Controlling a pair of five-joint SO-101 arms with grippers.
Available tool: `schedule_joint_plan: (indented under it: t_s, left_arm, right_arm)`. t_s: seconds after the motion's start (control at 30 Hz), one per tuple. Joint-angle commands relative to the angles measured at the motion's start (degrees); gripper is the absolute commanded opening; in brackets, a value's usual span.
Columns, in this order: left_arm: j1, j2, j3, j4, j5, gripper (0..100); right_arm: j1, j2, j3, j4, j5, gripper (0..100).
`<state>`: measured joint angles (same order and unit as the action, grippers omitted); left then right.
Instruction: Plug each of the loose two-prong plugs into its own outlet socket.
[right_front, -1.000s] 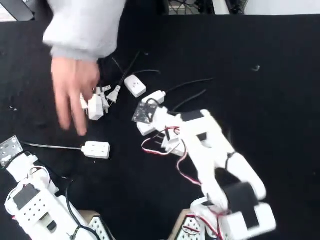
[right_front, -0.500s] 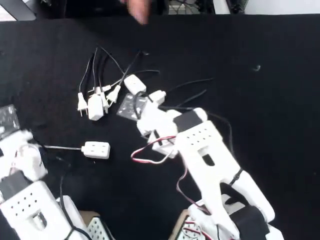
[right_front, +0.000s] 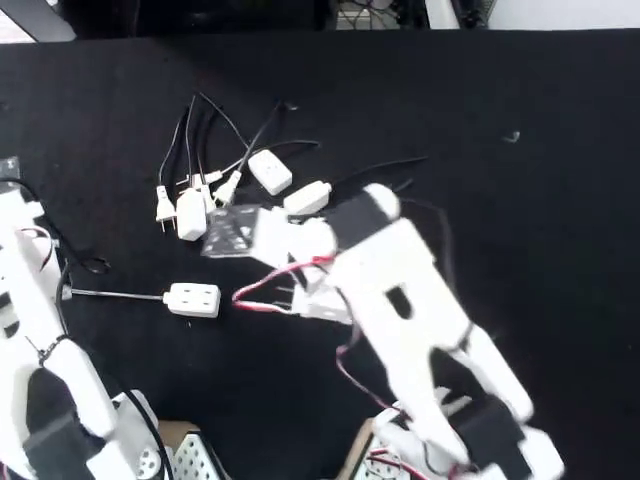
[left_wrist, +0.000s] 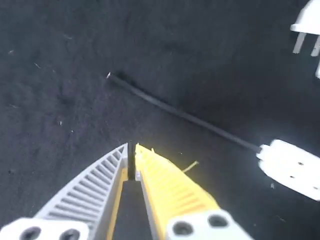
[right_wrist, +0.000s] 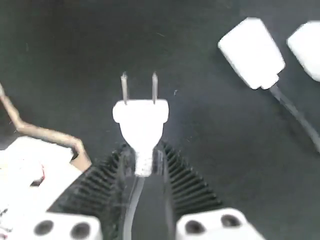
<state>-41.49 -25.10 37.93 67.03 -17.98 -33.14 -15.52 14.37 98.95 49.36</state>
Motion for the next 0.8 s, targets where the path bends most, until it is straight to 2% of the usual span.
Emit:
schedule_joint_plan:
  t_s: [0.0, 0.17, 0.4, 0.53, 0.63, 0.77]
  left_arm:
    - [0.66, -2.02, 9.45, -9.76, -0.62, 3]
    - [7.69, -13.19, 20.35, -14.51, 4.31, 3]
    - [23.52, -38.59, 32.66, -16.0, 14.07, 3]
    - [30.2, -57.67, 38.02, -14.15, 15.12, 3]
    - [37.85, -70.24, 40.04, -11.08, 15.3, 3]
    - [46.37, -80.18, 40.22, -7.47, 21.01, 3]
  right_arm:
    - [-1.93, 7.6, -6.46, 1.85, 3.69, 1.1]
    - [-1.76, 14.81, -11.65, -1.23, 3.78, 1.1]
    - [-1.85, 14.9, -12.26, -8.88, -7.47, 1.1]
    - [-1.76, 14.29, -6.73, -15.3, -9.14, 1.1]
    - [-1.85, 10.68, -1.19, -21.89, -10.9, 1.1]
    - [-2.11, 4.62, 5.32, -26.73, -11.16, 1.1]
